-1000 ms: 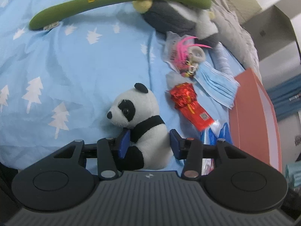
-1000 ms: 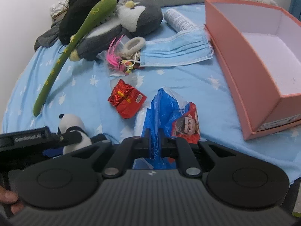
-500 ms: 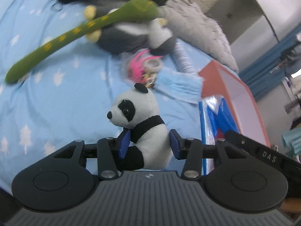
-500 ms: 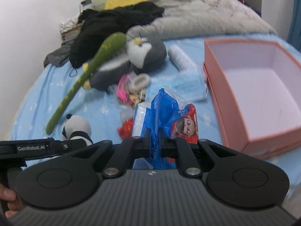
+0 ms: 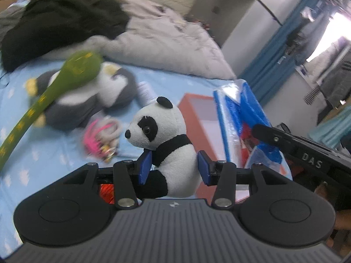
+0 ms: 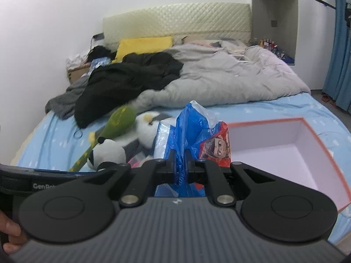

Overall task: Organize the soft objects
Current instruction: 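Lift the panda with the left gripper while the right carries the blue bag toward the pink box, then open the left gripper over the pink box while the right releases the blue bag inside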

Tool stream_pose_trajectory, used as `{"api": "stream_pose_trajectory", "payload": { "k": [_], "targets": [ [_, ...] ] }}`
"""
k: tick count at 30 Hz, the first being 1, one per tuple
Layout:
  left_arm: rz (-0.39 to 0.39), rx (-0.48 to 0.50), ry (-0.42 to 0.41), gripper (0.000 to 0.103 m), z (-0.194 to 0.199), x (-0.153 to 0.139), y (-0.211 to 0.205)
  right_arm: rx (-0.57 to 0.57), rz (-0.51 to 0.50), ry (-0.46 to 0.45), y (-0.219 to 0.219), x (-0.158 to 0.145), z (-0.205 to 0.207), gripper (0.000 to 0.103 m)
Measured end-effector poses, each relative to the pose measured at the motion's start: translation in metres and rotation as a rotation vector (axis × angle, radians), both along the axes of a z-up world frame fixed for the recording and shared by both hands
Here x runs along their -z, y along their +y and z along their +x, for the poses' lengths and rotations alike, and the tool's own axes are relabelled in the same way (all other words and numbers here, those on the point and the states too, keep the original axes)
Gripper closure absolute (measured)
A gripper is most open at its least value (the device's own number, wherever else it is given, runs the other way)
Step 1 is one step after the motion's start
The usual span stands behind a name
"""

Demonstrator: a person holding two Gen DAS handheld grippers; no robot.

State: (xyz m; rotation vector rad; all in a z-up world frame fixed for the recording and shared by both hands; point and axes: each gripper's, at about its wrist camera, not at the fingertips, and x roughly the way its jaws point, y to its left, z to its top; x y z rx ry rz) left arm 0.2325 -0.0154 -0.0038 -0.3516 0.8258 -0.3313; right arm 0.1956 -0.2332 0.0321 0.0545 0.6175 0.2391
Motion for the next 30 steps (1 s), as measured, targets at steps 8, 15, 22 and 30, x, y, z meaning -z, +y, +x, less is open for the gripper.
{"api": "stream_pose_trajectory", "payload": {
  "k": [8, 15, 22, 30],
  "targets": [
    [0.037, 0.141, 0.001, 0.052, 0.044, -0.028, -0.073, 0.086, -0.009, 0.038, -0.05, -0.009, 0.031, 0.093],
    [0.023, 0.213, 0.094, 0.052, 0.09, -0.009, -0.14, 0.182, 0.011, 0.137, -0.105, 0.013, 0.055, 0.093],
    [0.076, 0.263, 0.184, 0.052, 0.147, 0.029, -0.188, 0.236, -0.014, 0.226, -0.143, 0.052, 0.077, 0.093],
    [0.123, 0.299, 0.244, 0.051, 0.181, 0.07, -0.22, 0.271, 0.005, 0.335, -0.179, 0.11, 0.102, 0.092]
  ]
}}
